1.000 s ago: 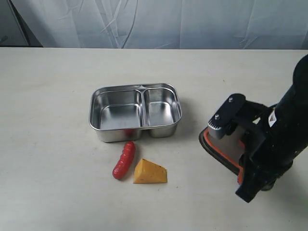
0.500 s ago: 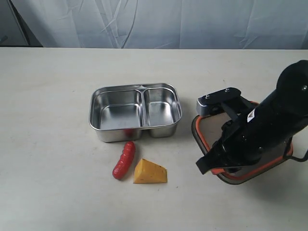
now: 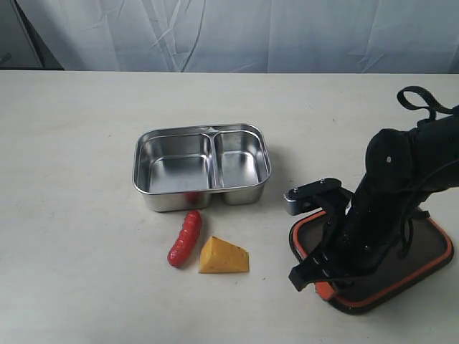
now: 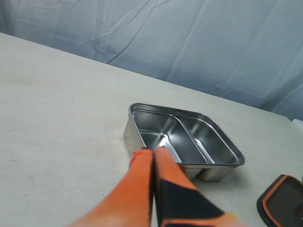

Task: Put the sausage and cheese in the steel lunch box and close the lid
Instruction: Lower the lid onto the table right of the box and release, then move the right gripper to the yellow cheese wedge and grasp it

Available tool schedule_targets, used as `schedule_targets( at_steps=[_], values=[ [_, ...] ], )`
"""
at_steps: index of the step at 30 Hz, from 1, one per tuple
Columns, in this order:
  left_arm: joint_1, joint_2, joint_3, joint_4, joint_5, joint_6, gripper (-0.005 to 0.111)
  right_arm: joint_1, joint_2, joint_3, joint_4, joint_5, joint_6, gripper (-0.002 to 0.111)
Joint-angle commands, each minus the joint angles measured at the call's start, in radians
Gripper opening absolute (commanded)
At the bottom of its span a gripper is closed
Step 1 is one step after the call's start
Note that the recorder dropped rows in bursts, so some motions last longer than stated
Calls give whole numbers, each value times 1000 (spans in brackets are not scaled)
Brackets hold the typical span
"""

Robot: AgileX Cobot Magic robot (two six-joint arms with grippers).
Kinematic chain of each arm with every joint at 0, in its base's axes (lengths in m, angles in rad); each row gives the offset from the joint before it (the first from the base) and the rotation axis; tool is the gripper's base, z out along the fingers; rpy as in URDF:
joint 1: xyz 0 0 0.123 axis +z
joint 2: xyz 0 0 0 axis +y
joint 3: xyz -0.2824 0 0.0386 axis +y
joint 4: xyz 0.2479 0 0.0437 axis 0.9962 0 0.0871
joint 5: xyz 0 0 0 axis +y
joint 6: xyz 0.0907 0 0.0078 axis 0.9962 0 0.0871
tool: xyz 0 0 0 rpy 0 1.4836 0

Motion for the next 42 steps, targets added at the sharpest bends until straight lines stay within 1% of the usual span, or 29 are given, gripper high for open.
schedule_targets(
  at_steps=[1, 5, 7, 9, 12, 13, 15, 16, 25, 31, 34, 36, 39, 42],
  values=[
    [-2, -6, 4, 2, -3, 3, 0, 2, -1, 1, 13, -4, -3, -1],
    [-2, -6, 4, 2, -3, 3, 0, 7, -1, 1, 18, -4, -3, -1],
    [-2, -6, 4, 2, -3, 3, 0, 7, -1, 1, 27, 13, -3, 2],
    [-2, -6, 4, 2, -3, 3, 0, 7, -1, 1, 27, 19, -6, 13],
    [-2, -6, 4, 2, -3, 3, 0, 7, -1, -1, 27, 15, -6, 40],
    [-2, -6, 4, 2, -3, 3, 0, 7, -1, -1, 32, 15, -6, 47],
    [-2, -6, 4, 2, -3, 3, 0, 7, -1, -5, 40, 22, -6, 58],
    [-2, -6, 4, 2, -3, 3, 0, 7, -1, -9, 42, 25, -6, 60],
    [-2, -6, 4, 2, -3, 3, 0, 7, -1, -97, 66, 190, -2, 60],
    [-2, -6, 4, 2, -3, 3, 0, 7, -1, -140, 100, 212, 28, 60],
    [-2, -6, 4, 2, -3, 3, 0, 7, -20, -152, 231, 234, -88, 60],
    [-2, -6, 4, 2, -3, 3, 0, 7, -53, -157, 285, 230, -148, 59],
    [-2, -6, 4, 2, -3, 3, 0, 7, -88, -168, 335, 228, -247, 54],
    [-2, -6, 4, 2, -3, 3, 0, 8, -113, -181, 419, 219, -400, 46]
  ],
)
